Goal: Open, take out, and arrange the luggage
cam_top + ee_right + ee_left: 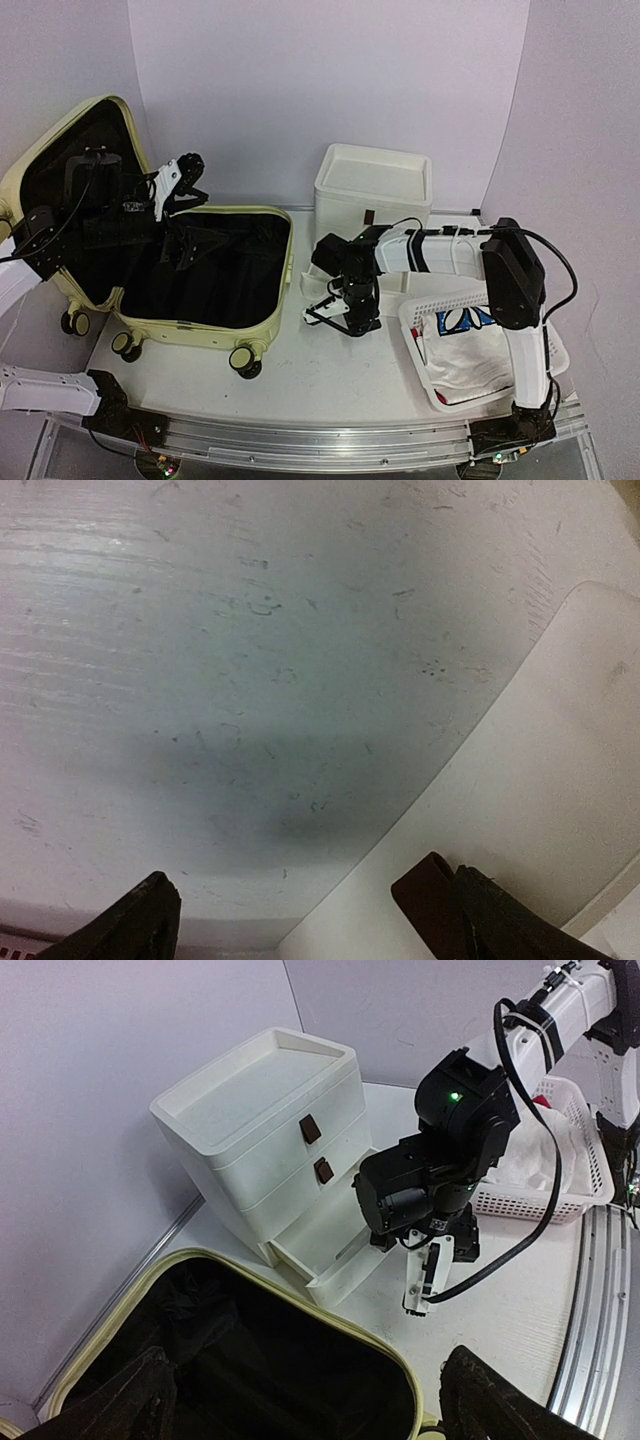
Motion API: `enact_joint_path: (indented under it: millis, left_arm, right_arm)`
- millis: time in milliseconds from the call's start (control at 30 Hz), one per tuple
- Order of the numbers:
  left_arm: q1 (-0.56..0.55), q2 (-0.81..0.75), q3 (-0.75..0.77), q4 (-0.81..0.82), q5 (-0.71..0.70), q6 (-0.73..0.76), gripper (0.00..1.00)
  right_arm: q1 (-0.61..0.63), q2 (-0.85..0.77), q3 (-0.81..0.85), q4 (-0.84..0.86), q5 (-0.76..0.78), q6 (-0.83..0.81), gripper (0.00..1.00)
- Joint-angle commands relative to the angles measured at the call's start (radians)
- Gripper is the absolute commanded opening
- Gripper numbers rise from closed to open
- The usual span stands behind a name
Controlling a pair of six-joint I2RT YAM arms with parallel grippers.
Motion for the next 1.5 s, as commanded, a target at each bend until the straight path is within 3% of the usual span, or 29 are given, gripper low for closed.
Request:
enact_joint_path:
  millis: [0, 1067, 1267, 1467]
  left_arm:
    - [0.005, -0.033, 0.004, 0.064, -0.022, -0.005, 0.92]
    - [0.005, -0.018, 0.003, 0.065, -0.031, -0.01, 0.93]
    - [0.005, 0.002, 0.013, 0.066, -0.022, -0.021, 0.93]
    - [0.005, 0.041, 0.049, 0.061, -0.018, -0.061, 0.93]
  right_arm:
    - [-0.043, 0.017, 0.061, 0.118, 0.125, -0.014, 0.95]
    - [-0.133, 0.164, 0.19, 0.293, 0.37, -0.009, 0.98]
    - [-0.045, -0.07, 0.097, 0.222, 0.245, 0.044, 0.98]
    - [-0.041, -0.313, 0.059, 0.129, 0.258, 0.441, 0.98]
